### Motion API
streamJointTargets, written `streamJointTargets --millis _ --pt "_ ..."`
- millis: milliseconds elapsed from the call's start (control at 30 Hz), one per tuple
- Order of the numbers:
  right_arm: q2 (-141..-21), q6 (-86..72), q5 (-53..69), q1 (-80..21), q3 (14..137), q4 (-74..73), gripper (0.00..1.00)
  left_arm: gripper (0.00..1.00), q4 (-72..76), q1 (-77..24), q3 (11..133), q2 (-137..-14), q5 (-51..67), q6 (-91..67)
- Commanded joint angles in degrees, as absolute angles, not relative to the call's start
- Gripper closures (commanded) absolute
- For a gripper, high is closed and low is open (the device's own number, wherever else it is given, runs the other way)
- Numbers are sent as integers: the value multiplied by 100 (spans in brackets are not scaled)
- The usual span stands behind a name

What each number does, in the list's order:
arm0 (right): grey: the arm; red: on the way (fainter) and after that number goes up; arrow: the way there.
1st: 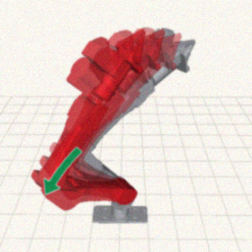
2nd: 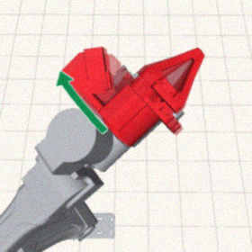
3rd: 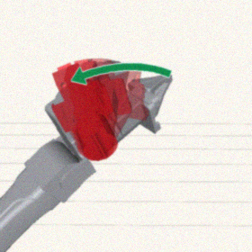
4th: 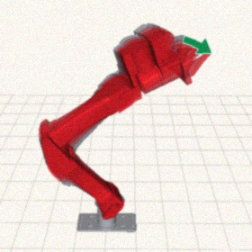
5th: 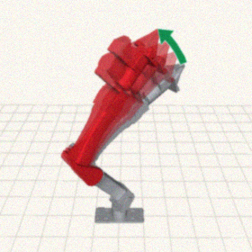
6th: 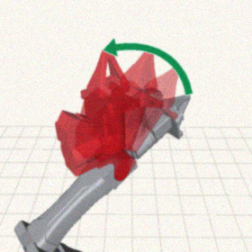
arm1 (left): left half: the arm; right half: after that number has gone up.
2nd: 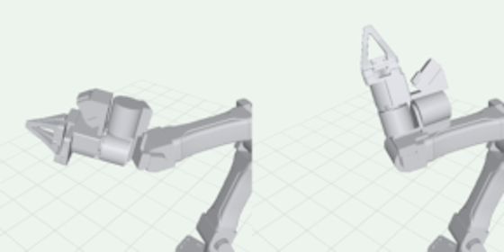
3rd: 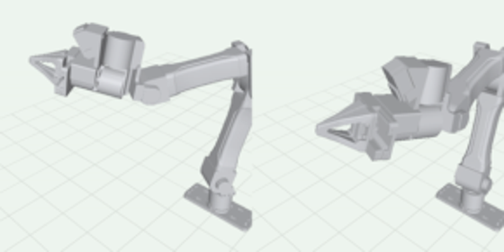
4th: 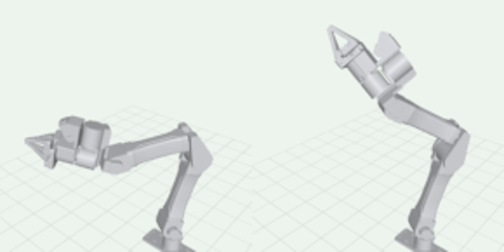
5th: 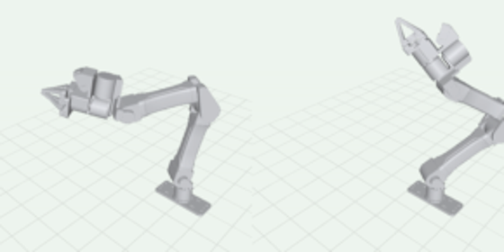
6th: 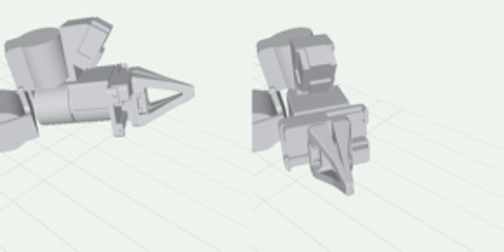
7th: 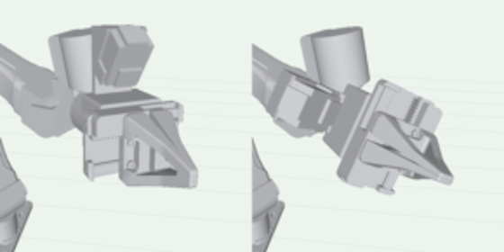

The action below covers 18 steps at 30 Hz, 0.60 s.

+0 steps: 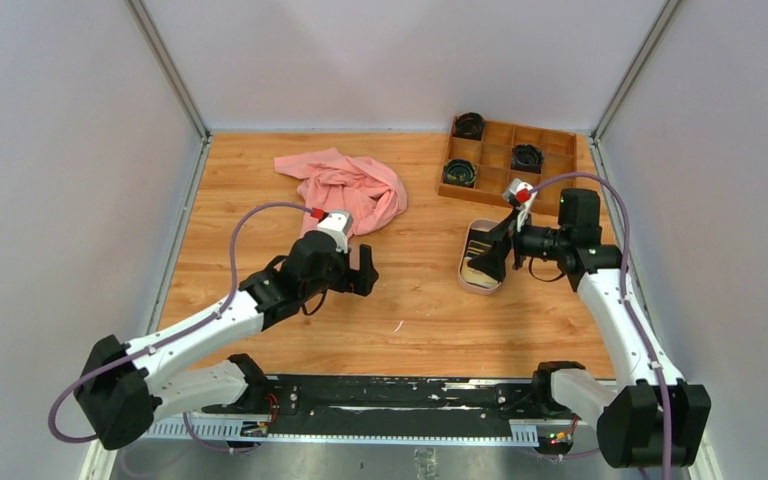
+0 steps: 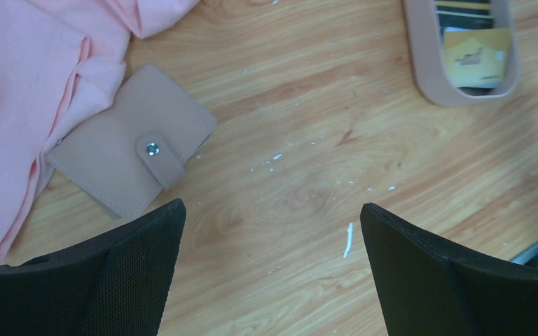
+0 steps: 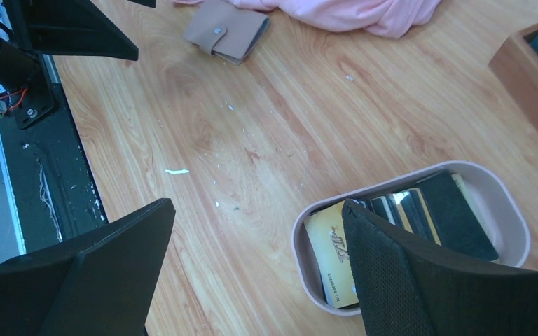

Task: Put the credit cards into the card holder
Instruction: Pick up the card holder from the center of the board.

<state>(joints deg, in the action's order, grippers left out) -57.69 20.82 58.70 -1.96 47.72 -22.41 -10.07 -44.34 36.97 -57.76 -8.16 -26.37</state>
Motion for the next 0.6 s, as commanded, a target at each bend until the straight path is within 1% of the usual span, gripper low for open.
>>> streamJointTargets --millis 0,100,200,367,433,567 --pt "-6087 2208 5408 -512 4994 -2650 7 1 -1137 -4447 3929 -6294 -1380 -2764" --pt "-6250 2371 4935 -788 5099 -2863 8 4 -1163 -4386 4052 -6741 -1827 -2912" --pt "-6350 2439 4754 -939 5164 -2970 8 9 -1302 -4236 4333 -7307 -2060 -3073" --pt "-6390 2535 4567 -1114 5203 -3055 7 21 -1414 -4123 4630 -7897 -2380 -3274" --pt "-6398 2546 4517 -1133 5199 -3055 7 24 -1397 -4122 4680 -8019 -2570 -3310" --pt "-6419 2544 4461 -1134 5202 -3055 7 35 -1313 -4060 4736 -8252 -2745 -3380"
